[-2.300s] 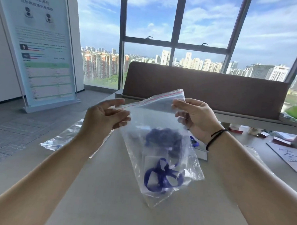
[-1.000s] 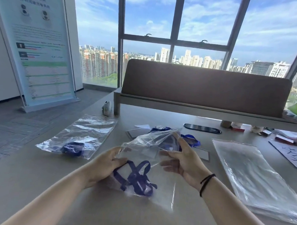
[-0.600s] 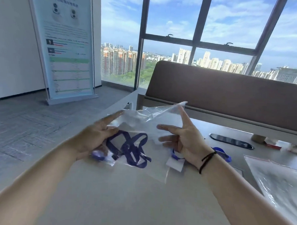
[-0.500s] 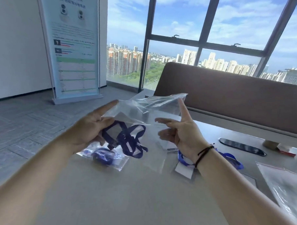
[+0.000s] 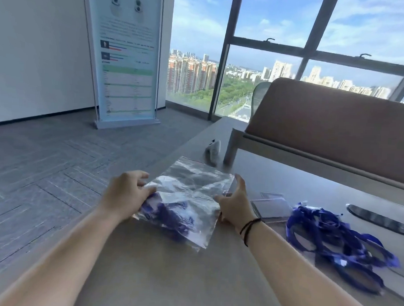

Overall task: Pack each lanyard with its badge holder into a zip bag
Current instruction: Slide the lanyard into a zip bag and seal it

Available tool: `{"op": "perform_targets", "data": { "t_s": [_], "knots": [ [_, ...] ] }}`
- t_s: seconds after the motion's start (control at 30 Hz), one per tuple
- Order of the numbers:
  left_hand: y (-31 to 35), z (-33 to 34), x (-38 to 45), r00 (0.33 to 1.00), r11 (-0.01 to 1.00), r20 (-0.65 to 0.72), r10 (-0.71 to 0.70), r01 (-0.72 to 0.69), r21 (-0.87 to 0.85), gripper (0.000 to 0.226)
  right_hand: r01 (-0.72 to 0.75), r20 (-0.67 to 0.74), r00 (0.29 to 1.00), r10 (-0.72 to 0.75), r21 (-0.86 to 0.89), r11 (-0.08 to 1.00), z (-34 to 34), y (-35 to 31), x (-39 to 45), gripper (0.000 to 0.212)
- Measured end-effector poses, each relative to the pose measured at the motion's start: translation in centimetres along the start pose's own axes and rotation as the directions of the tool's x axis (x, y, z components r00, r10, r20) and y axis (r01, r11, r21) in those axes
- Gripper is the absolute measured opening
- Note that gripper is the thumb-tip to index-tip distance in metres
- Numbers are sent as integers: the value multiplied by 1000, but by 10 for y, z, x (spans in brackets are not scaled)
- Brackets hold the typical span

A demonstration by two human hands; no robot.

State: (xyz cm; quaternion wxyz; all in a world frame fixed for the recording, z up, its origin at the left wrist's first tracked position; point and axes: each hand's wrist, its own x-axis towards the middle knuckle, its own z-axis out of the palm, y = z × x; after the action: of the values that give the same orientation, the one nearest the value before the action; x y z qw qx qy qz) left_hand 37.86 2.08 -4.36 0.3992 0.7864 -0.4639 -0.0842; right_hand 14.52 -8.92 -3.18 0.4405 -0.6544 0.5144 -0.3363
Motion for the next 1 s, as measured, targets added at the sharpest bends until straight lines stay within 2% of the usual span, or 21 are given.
{"op": "perform_targets", "data": {
  "t_s": [0.03,0.1,0.17,0.27,0.3,0.37,0.43,0.5,0.6,0.83,0.93,1.0],
  "knots": [
    [0,1,0,999,998,-29,43,-42,42,51,38,-33,999,-42,-131,991,1,1,-4,72],
    [2,0,-1,992,975,-34,120,-112,191,56,104,-84,985,-152,-417,903,3,0,-15,57],
    [6,-1,-4,986,933,-43,164,-140,332,53,203,-54,961,-272,-535,820,10,-5,-26,45],
    [15,3,-11,969,931,-50,243,-219,293,41,389,135,915,-381,-548,740,31,-10,-33,41],
    [18,7,-14,962,937,4,272,-265,228,42,425,197,902,-383,-554,716,39,-11,-34,42],
    [21,20,-18,934,930,206,291,-327,169,51,458,303,889,-344,-546,702,51,-10,-36,45],
    [15,31,-17,893,898,402,204,-334,286,53,456,395,881,-260,-560,692,59,-3,-36,48],
    [12,35,-16,866,855,491,98,-325,403,54,455,453,873,-183,-618,642,61,3,-35,51],
    [15,36,-16,860,838,506,63,-321,441,55,475,476,865,-159,-676,564,60,6,-35,55],
    [17,36,-17,855,821,518,32,-318,474,58,492,496,855,-150,-686,536,60,9,-34,59],
    [19,35,-21,875,827,479,71,-320,462,58,506,460,855,-241,-633,586,58,9,-35,58],
    [20,30,-27,903,843,409,133,-320,432,57,494,349,868,-353,-542,680,53,9,-40,54]
  ]
}}
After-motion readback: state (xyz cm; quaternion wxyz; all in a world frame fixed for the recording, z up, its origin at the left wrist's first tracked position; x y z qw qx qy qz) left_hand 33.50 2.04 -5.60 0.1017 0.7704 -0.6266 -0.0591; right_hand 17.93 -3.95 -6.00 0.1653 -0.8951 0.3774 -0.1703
